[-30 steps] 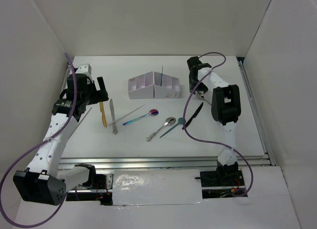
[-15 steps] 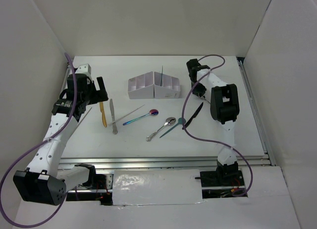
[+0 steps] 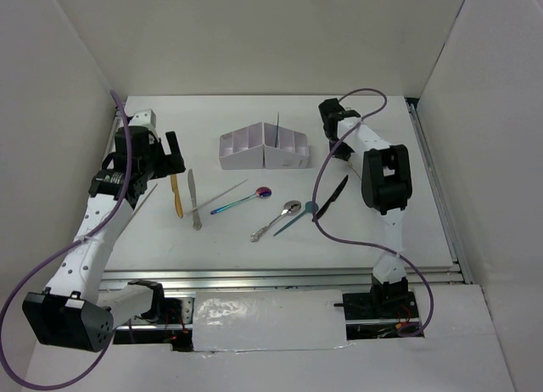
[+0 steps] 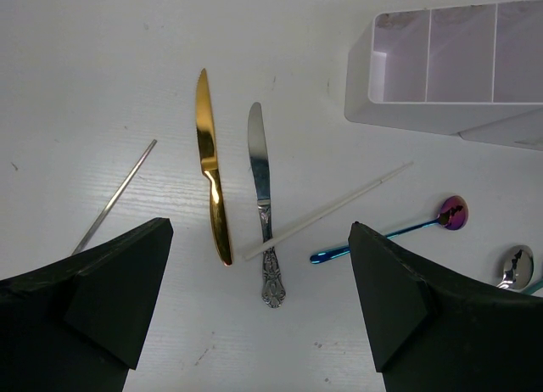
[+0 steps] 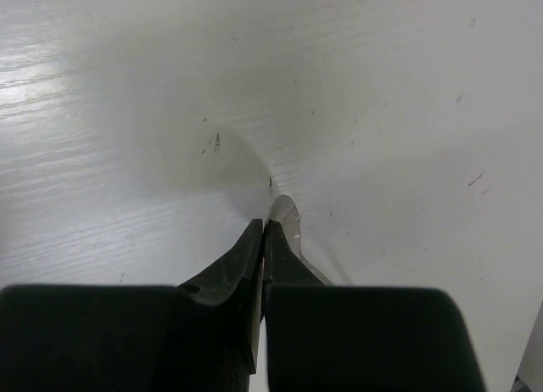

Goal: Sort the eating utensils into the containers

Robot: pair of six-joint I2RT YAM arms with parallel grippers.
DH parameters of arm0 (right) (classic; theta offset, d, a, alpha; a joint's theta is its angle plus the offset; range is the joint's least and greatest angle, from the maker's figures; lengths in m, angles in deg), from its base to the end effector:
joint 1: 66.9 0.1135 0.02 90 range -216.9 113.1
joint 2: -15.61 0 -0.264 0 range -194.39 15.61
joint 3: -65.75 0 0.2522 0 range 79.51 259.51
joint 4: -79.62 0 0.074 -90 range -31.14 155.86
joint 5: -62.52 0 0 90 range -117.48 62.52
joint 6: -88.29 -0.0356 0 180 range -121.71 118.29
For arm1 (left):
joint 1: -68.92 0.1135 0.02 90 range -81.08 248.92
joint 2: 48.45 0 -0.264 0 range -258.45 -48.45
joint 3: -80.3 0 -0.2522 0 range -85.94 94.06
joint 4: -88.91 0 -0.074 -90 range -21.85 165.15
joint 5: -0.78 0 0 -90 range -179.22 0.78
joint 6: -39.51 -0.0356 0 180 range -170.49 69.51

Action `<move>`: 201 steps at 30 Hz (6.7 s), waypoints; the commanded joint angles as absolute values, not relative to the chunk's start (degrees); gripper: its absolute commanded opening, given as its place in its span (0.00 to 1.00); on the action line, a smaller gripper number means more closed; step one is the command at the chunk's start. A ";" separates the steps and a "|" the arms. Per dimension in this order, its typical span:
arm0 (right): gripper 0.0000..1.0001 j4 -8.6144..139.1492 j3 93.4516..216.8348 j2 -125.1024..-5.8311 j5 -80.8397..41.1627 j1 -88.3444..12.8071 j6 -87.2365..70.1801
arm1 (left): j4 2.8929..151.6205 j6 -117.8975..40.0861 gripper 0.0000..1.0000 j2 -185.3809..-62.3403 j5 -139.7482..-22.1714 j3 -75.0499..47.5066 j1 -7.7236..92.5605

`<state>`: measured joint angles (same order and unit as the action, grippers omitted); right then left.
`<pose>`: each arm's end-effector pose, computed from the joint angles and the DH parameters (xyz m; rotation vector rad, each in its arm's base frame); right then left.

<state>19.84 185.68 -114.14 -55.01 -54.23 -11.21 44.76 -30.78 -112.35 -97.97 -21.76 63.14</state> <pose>0.4662 0.0879 0.1745 0.0435 2.6547 -0.5459 0.2423 -0.0191 0.3570 -0.3448 2.0628 -0.1096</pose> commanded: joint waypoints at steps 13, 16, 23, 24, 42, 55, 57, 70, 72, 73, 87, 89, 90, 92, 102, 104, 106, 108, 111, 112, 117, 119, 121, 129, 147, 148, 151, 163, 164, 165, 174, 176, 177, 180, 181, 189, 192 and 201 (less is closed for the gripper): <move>0.00 35.15 182.11 -83.20 -33.13 -52.57 -14.45 | 45.62 -31.06 0.99 -110.15 -98.80 -21.17 62.94; 0.00 48.02 171.82 -75.04 -20.66 -52.48 -15.95 | 45.45 -31.06 0.99 -109.89 -98.98 -21.16 63.03; 0.00 83.89 157.42 -69.99 -13.07 -51.87 -26.84 | 45.18 -30.36 0.99 -109.63 -98.71 -21.17 63.03; 0.00 88.32 155.64 -69.99 -12.72 -51.87 -29.03 | 45.10 -30.18 0.99 -109.63 -98.80 -21.17 63.03; 0.00 112.10 147.19 -82.73 -10.17 -51.51 -39.95 | 44.65 -30.97 0.99 -110.59 -99.33 -19.67 63.03; 0.00 109.01 146.93 -88.45 -8.93 -51.34 -39.24 | 44.92 -31.23 0.99 -110.50 -98.71 -21.25 63.03; 0.00 108.93 146.05 -88.71 -9.11 -51.34 -39.33 | 44.48 -31.41 0.99 -110.59 -98.98 -20.81 63.12; 0.68 83.81 154.57 -78.44 -19.29 -50.99 -27.92 | 44.48 -31.41 0.99 -111.03 -97.31 -20.46 62.94; 0.64 78.45 153.96 -73.00 -22.63 -51.60 -27.12 | 42.12 -31.68 0.99 -112.34 -97.57 -19.24 63.03; 0.62 76.69 153.34 -71.15 -23.86 -51.78 -26.16 | 41.50 -31.76 0.99 -112.87 -97.66 -18.88 62.94; 0.63 49.77 128.39 -59.18 -36.71 -51.25 -42.40 | 42.81 -29.39 0.99 -110.51 -95.64 -21.87 62.94; 0.67 49.60 125.40 -60.41 -36.71 -50.11 -44.24 | 42.02 -29.65 0.99 -110.33 -95.02 -21.69 62.94; 0.67 49.86 123.91 -60.93 -36.36 -49.59 -45.56 | 42.02 -29.92 0.99 -109.98 -95.20 -21.95 62.94; 0.66 50.22 123.19 -63.04 -36.53 -48.36 -48.01 | 42.54 -30.45 0.99 -109.37 -96.69 -22.92 63.03; 0.55 49.61 125.82 -73.24 -42.51 -45.45 -54.01 | 42.11 -31.85 0.99 -109.45 -96.60 -23.19 62.94; 0.55 49.08 127.75 -75.34 -43.38 -45.36 -54.18 | 42.11 -31.94 0.99 -109.54 -96.60 -23.27 62.94; 0.55 48.38 128.90 -76.58 -44.26 -45.36 -53.66 | 42.11 -32.03 0.99 -109.63 -96.69 -23.27 62.94; 0.55 47.41 130.57 -78.25 -45.32 -45.36 -53.13 | 42.37 -32.20 0.99 -109.63 -96.69 -23.36 62.94; 0.54 45.91 132.42 -80.27 -46.11 -45.36 -52.26 | 42.63 -32.20 0.99 -109.71 -96.69 -23.45 63.03; 0.53 45.56 132.77 -80.62 -46.03 -45.36 -51.90 | 42.81 -32.29 0.99 -109.98 -96.52 -23.54 62.94; 0.40 43.54 135.05 -83.35 -44.71 -45.36 -50.85 | 43.07 -32.29 0.99 -110.42 -96.52 -23.63 62.94; 0.35 43.80 134.71 -83.70 -43.92 -45.27 -50.58 | 43.07 -32.38 0.99 -110.50 -96.52 -23.63 62.94; 0.31 44.50 134.09 -83.53 -42.86 -45.36 -50.23 | 43.34 -32.47 0.99 -110.59 -96.69 -23.71 62.94; 0.26 44.50 135.58 -85.28 -42.25 -45.01 -48.83 | 43.51 -32.38 0.99 -111.03 -96.69 -23.63 63.03; 0.06 41.34 139.89 -68.33 -46.38 -44.84 -39.86 | 43.78 -32.20 0.99 -111.03 -96.52 -23.10 63.03; 0.06 41.34 139.98 -67.80 -46.03 -44.75 -39.42 | 43.78 -32.12 0.99 -110.86 -96.52 -23.10 62.94; 0.05 42.21 140.33 -65.43 -45.06 -44.40 -36.53 | 43.78 -32.29 0.99 -110.77 -96.34 -23.27 62.94; 0.05 59.26 138.48 -54.35 -42.42 -40.97 -23.96 | 43.78 -31.06 0.99 -111.65 -95.29 -22.75 63.03; 0.05 62.06 138.66 -54.35 -41.72 -40.88 -23.25 | 43.78 -31.06 0.99 -111.91 -95.11 -22.66 62.94; 0.05 63.48 139.44 -54.61 -40.76 -40.44 -22.38 | 43.78 -30.89 0.99 -112.09 -94.85 -22.49 63.03; 0.05 83.93 149.28 -66.28 -35.84 -35.18 -16.22 | 42.11 -30.97 0.99 -113.14 -96.07 -20.81 63.03; 0.05 86.07 152.09 -68.75 -34.60 -34.47 -16.04 | 42.11 -30.97 0.99 -113.05 -97.04 -20.64 62.94; 0.05 86.95 153.15 -70.07 -34.25 -34.12 -15.78 | 41.93 -30.97 0.99 -113.14 -97.65 -20.46 63.03; 0.05 88.62 157.98 -75.78 -33.90 -32.71 -15.16 | 40.97 -31.32 0.99 -113.84 -98.10 -19.15 63.20; 0.05 88.97 159.30 -78.23 -33.72 -32.10 -14.81 | 40.79 -31.41 0.99 -114.28 -97.84 -18.71 63.21; 0.05 92.49 163.88 -85.72 -37.41 -31.04 -13.93 | 40.87 -31.33 0.99 -115.87 -96.08 -18.53 63.29; 0.05 93.72 163.53 -86.78 -39.86 -31.12 -13.14 | 41.58 -31.15 0.99 -115.87 -95.64 -19.06 63.38; 0.05 97.50 162.04 -89.50 -46.20 -32.35 -11.29 | 41.93 -31.41 0.99 -116.65 -95.81 -19.14 63.29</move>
